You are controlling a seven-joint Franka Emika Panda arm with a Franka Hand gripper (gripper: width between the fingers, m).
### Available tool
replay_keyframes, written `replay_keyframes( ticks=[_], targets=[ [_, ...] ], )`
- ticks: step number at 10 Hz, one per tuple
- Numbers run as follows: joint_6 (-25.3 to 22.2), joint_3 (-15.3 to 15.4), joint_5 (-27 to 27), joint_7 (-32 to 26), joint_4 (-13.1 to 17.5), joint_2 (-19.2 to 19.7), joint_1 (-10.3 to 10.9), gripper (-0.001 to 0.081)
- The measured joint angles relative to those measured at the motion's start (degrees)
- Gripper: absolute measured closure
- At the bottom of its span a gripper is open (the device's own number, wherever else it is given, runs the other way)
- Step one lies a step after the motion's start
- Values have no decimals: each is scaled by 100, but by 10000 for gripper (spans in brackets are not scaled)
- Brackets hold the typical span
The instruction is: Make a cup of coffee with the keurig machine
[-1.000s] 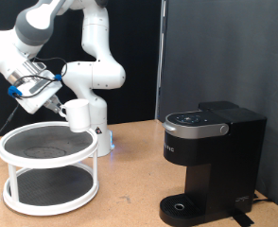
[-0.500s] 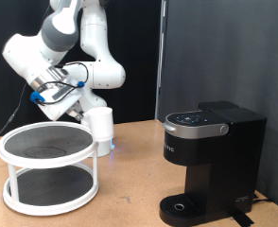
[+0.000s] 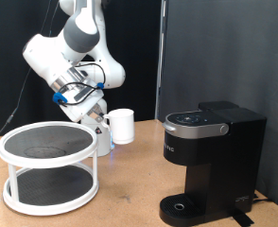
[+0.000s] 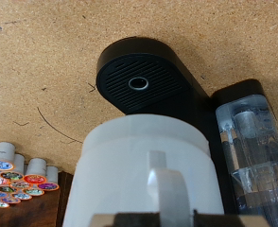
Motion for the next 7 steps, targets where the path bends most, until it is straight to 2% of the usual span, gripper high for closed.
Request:
replay_keyframes(
  ticks=[3,5,7],
  targets=[
    [48,65,-36,31,-41,7,-3,806],
    [476,418,-49,261,-136,132,16,806],
    [929,716,56,348,-153,416,123,806]
  ],
)
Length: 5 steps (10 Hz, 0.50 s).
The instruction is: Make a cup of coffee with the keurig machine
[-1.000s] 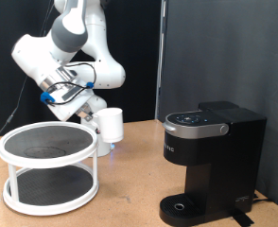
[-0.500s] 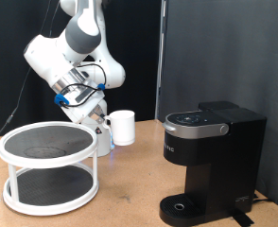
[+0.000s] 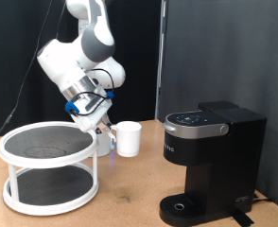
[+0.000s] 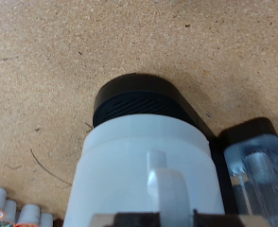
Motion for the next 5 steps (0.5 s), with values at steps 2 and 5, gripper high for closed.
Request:
replay_keyframes(
  ticks=[2,5],
  targets=[
    [318,148,224,-24,10,292,129,806],
    [678,244,549,-225,71,708,280,806]
  ],
)
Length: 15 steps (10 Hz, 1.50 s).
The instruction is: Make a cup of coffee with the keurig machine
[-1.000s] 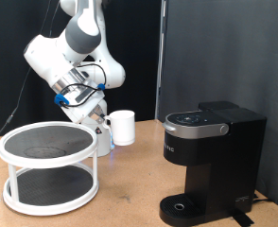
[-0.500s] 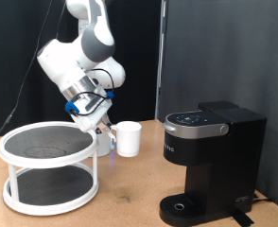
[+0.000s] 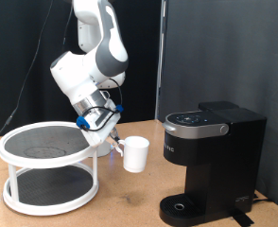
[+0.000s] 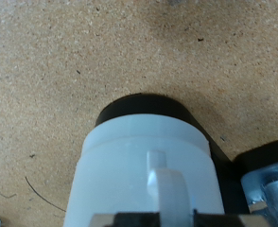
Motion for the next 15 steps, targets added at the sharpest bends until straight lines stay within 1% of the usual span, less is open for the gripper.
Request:
replay_keyframes(
  ticks=[2,4,7,9,12,15],
  targets=[
    [201,63,143,-96,78,275,52,806],
    [358,134,425,-253,199,566,106,806],
    [381,283,939,-572,397,924,228,806],
    [478,439,1250,-697,467,1097,319,806],
    [758,723,1905,-1006,579,1344,473,806],
    [987,983,2454,-1262,757,1606,583,806]
  ],
)
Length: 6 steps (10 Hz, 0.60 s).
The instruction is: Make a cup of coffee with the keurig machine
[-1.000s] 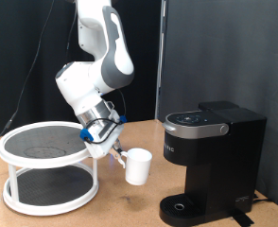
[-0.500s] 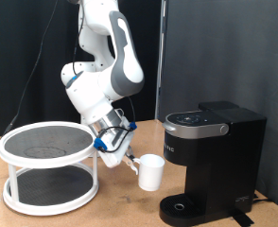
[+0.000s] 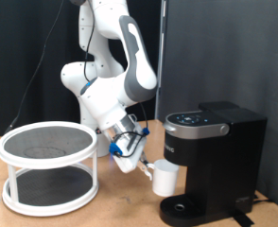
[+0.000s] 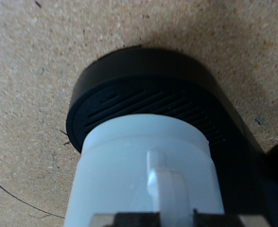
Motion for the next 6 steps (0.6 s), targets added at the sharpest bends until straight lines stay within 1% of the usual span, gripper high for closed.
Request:
replay_keyframes(
  ticks=[3,6],
  targets=[
    [201,203,394,-273,168,271,66,806],
    [354,346,893,-840,251,522,71,806]
  ],
)
